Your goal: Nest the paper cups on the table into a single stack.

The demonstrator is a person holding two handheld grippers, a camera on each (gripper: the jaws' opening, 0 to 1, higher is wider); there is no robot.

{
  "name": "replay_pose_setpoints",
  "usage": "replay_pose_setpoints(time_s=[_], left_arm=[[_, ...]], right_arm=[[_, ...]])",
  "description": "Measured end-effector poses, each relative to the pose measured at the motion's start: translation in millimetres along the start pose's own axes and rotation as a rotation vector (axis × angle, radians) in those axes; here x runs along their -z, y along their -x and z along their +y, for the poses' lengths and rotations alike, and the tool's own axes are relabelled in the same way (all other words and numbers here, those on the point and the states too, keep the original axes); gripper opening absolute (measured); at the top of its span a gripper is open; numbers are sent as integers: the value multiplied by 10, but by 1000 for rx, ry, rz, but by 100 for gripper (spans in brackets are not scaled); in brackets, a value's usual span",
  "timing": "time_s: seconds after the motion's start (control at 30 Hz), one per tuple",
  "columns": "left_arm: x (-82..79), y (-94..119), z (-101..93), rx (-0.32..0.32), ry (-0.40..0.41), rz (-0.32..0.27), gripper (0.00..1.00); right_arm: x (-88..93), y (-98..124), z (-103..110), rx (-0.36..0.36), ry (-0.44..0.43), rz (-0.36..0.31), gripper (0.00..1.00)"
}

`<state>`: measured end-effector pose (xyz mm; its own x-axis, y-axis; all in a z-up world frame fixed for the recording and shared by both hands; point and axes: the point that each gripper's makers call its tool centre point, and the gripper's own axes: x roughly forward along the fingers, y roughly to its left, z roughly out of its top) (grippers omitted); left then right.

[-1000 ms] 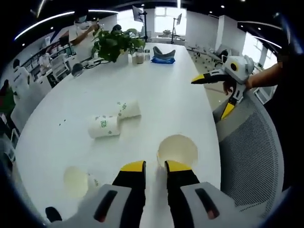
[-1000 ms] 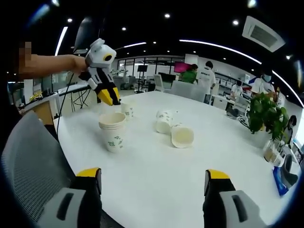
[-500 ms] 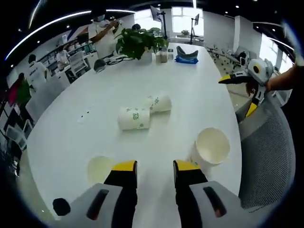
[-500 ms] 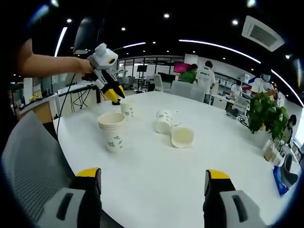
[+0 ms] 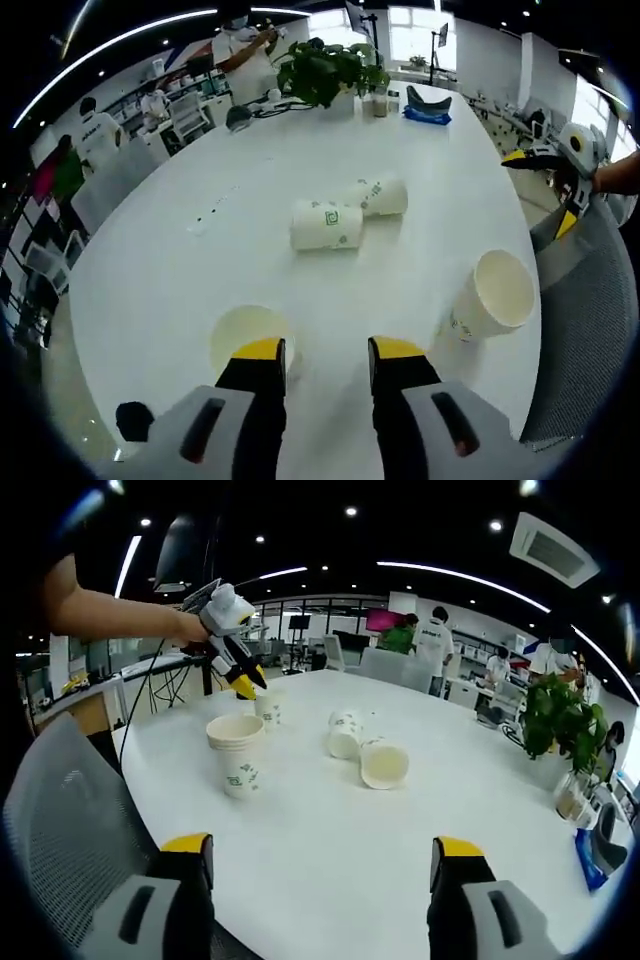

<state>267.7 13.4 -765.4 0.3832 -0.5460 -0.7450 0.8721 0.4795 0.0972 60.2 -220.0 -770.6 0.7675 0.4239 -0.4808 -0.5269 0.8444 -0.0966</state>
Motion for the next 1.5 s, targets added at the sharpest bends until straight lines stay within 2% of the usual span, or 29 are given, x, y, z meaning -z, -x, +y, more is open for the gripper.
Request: replay_pose_setpoints(time_s=[0.3,0.4,0.73,0.9,1.23,1.5], left_arm=[[52,-96,48,-7,11,-2,21],[68,-118,41,-4,0,6,16],[135,-186,96,6,-5,35,11],[159,-212,81,14,-15,44,1],[121,-207,130,4,-43,29,0],[69,-135,34,5,-71,22,0]], right_arm=[[-13,9,-11,13,-5,1,91],[-12,8,-12,12,-8,1,91],[5,2,-14,8,-11,4,91],[14,1,-22,10,-13,7,90],[22,-5,-22,7,-10,9,90],[8,3,-18,9,-9,5,90]])
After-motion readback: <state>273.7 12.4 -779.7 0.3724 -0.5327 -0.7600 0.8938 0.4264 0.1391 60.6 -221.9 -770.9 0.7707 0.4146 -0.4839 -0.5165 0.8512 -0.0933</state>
